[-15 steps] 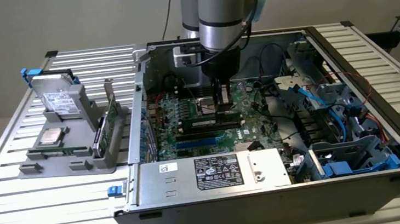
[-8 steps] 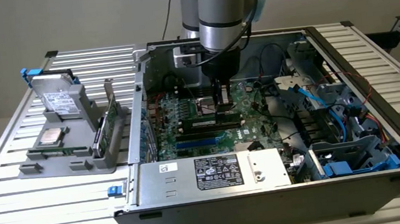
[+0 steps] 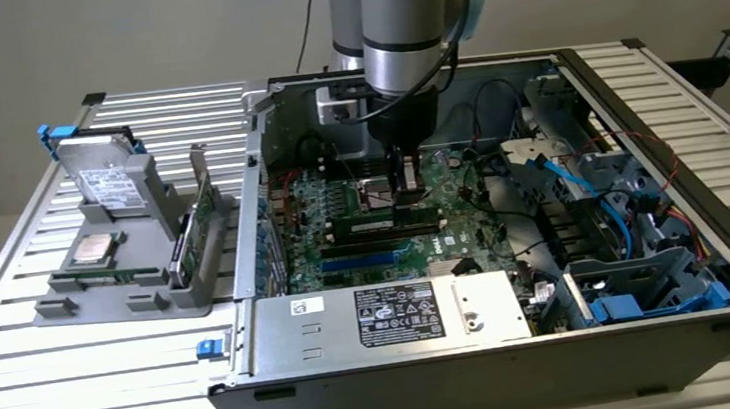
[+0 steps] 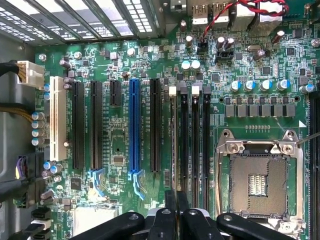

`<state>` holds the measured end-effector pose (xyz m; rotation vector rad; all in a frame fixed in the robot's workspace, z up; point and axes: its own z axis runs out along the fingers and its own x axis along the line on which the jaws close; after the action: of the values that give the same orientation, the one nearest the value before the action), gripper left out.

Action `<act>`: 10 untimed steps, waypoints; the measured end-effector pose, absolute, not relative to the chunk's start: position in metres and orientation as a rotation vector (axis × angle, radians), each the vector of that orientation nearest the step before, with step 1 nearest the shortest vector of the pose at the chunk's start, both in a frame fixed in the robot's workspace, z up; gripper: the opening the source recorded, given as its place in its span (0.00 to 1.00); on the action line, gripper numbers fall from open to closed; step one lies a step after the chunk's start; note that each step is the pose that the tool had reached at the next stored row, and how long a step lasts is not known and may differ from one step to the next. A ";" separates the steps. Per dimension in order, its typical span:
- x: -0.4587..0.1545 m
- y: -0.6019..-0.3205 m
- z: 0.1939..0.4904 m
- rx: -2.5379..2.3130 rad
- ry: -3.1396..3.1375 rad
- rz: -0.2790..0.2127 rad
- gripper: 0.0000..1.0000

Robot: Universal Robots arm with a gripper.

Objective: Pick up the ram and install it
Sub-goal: 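Insert the ram into the slot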

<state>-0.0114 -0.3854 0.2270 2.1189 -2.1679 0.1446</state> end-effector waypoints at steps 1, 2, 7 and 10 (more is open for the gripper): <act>-0.011 -0.385 0.227 2.119 -2.168 0.145 0.12; -0.011 -0.385 0.226 2.119 -2.168 0.145 0.12; -0.011 -0.385 0.225 2.118 -2.167 0.146 0.12; -0.011 -0.385 0.225 2.118 -2.167 0.146 0.12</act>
<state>-0.0115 -0.3850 0.2250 2.1180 -2.1670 0.1456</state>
